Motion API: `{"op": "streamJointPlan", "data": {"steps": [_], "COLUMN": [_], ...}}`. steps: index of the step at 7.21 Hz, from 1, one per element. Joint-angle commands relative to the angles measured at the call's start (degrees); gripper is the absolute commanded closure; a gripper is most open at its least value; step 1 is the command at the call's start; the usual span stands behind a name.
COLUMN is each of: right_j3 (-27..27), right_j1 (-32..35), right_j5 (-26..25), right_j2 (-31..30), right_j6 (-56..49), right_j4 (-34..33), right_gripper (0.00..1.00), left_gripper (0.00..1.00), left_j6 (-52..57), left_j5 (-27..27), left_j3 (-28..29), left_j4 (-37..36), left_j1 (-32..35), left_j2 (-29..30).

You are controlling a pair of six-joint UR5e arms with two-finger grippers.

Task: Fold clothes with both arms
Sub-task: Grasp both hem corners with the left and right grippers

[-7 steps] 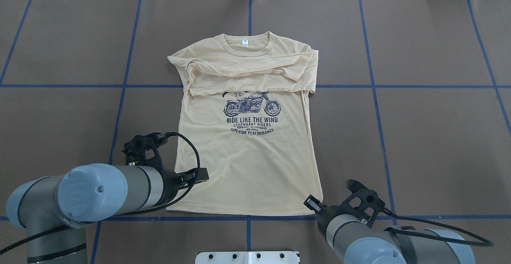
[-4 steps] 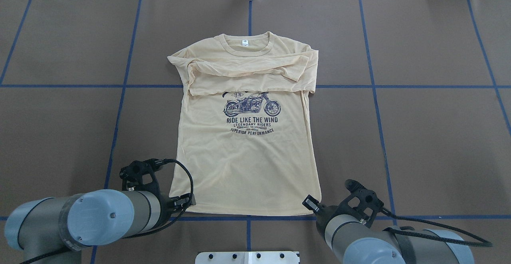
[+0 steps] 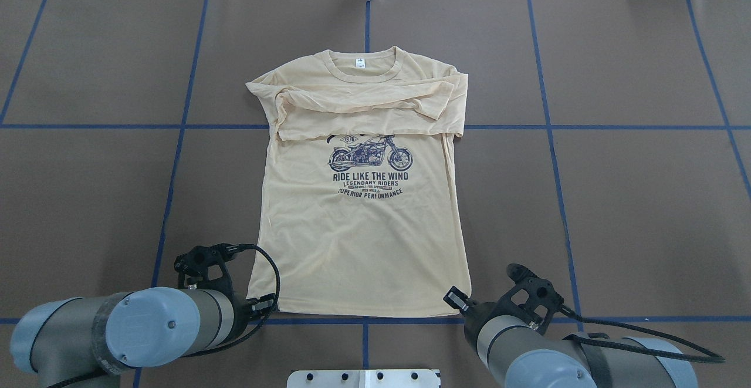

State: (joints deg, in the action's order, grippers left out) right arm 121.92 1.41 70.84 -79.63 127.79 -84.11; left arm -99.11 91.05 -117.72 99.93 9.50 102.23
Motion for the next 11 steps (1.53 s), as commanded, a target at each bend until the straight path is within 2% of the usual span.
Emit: {"op": "streamJointPlan", "data": {"steps": [1,8,9,10,11], "right_j3": [0.1,0.1,0.1,0.1,0.1], "right_j1": [0.0,-0.1,-0.1,-0.1,-0.1], "right_j5": [0.0,-0.1,-0.1,-0.1,-0.1], "right_j2": [0.0,0.0,0.0,0.0,0.1], "right_j6": [0.0,0.0,0.0,0.0,0.0], "right_j4": [0.0,0.0,0.0,0.0,0.0], "right_gripper": [1.0,1.0,1.0,1.0,1.0], "left_gripper": [0.39,0.41,0.51,0.82,1.0], "left_j6": [0.4,0.6,0.2,0.1,0.1], "left_j5": [0.0,0.1,0.2,0.2,0.2], "left_j3": [0.7,4.0,3.9,3.6,3.6], "left_j4": [0.0,1.3,1.3,1.3,1.3], "left_j1": [0.6,1.9,1.9,1.9,2.0], "left_j2": [0.2,0.8,0.8,0.8,0.8]}}
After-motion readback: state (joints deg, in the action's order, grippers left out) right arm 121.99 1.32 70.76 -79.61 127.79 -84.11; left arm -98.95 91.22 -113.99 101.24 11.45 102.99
